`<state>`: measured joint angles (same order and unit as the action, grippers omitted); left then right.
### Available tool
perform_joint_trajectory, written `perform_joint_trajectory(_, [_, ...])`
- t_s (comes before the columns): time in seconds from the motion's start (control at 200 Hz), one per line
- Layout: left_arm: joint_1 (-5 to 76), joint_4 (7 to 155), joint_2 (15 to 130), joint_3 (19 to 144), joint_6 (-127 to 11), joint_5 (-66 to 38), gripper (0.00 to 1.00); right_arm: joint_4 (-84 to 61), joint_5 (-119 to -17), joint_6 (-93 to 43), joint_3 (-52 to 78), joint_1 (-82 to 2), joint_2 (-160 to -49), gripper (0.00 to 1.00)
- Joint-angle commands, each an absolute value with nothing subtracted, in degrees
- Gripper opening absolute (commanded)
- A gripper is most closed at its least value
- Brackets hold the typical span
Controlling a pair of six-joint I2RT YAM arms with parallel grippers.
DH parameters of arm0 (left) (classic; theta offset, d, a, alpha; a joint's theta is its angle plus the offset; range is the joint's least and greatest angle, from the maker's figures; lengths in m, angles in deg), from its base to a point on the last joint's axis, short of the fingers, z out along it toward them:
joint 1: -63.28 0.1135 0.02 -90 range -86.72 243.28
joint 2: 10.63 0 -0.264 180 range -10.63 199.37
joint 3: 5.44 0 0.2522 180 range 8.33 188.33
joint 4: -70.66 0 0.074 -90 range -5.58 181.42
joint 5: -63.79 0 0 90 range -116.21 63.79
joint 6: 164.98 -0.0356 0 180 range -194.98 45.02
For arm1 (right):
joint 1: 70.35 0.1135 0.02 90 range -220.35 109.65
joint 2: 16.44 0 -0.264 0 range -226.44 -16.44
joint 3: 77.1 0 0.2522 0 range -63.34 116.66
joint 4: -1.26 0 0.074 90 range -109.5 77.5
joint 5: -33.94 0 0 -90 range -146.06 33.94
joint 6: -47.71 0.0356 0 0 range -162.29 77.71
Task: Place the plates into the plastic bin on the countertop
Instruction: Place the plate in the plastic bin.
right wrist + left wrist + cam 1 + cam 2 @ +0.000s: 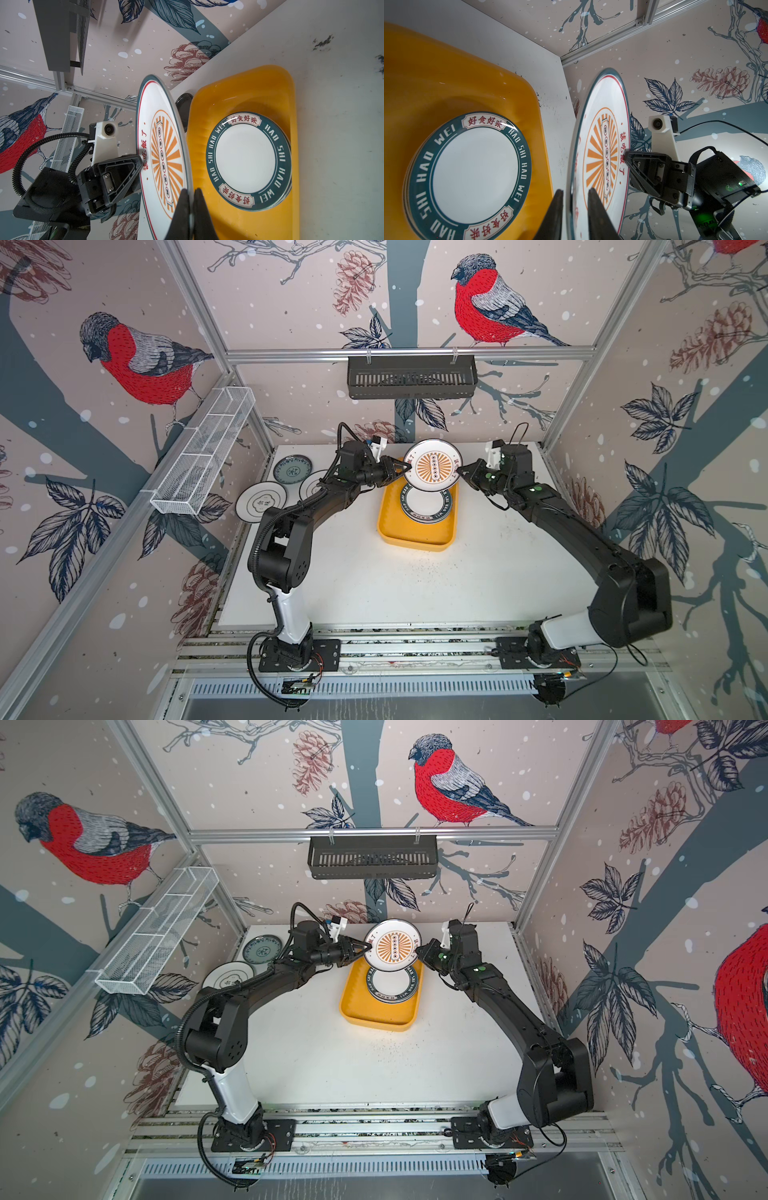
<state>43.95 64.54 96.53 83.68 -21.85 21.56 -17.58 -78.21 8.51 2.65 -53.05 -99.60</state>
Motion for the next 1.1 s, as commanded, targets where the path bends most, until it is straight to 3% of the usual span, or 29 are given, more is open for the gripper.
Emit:
perform_joint_trajectory(0.0, [44.03,62.41,97.2,84.62,-20.43,22.73,0.14,-14.08,-78.14,8.59,2.93,-52.95,-99.67,0.03])
perform_joint_trajectory(0.11, [44.01,62.06,97.53,84.71,-19.79,22.35,0.09,-14.26,-77.6,8.44,2.66,-53.03,-99.58,0.04])
perform_joint_trajectory(0.21, [44.02,61.99,97.52,84.48,-19.43,21.79,0.05,-14.08,-77.64,8.08,2.58,-53.07,-99.67,0.13])
perform_joint_trajectory(0.28, [44.02,62.44,97.48,84.51,-19.32,21.28,0.03,-13.12,-78.16,7.89,2.25,-52.99,-99.87,0.39])
perform_joint_trajectory(0.37, [43.99,63.41,97.39,84.45,-19.34,20.41,0.01,-12.18,-78.57,7.8,1.88,-53.01,-100.02,0.6])
perform_joint_trajectory(0.505, [44.07,65.07,97.12,84.47,-19.51,19.26,0.0,-11.85,-76.82,7.98,1.52,-53.31,-99.71,0.82])
perform_joint_trajectory(0.53, [44.12,65.5,97.0,84.45,-19.67,19.02,0.0,-11.85,-76.41,7.91,1.45,-53.42,-99.67,0.96])
perform_joint_trajectory(0.545, [44.1,65.64,96.96,84.45,-19.73,18.85,0.0,-11.88,-76.13,7.89,1.43,-53.51,-99.63,1.0])
perform_joint_trajectory(1.096, [44.25,93.91,101.17,94.43,-34.1,9.36,0.02,-3.89,-65.21,3.36,-0.68,-60.92,-90.11,1.0])
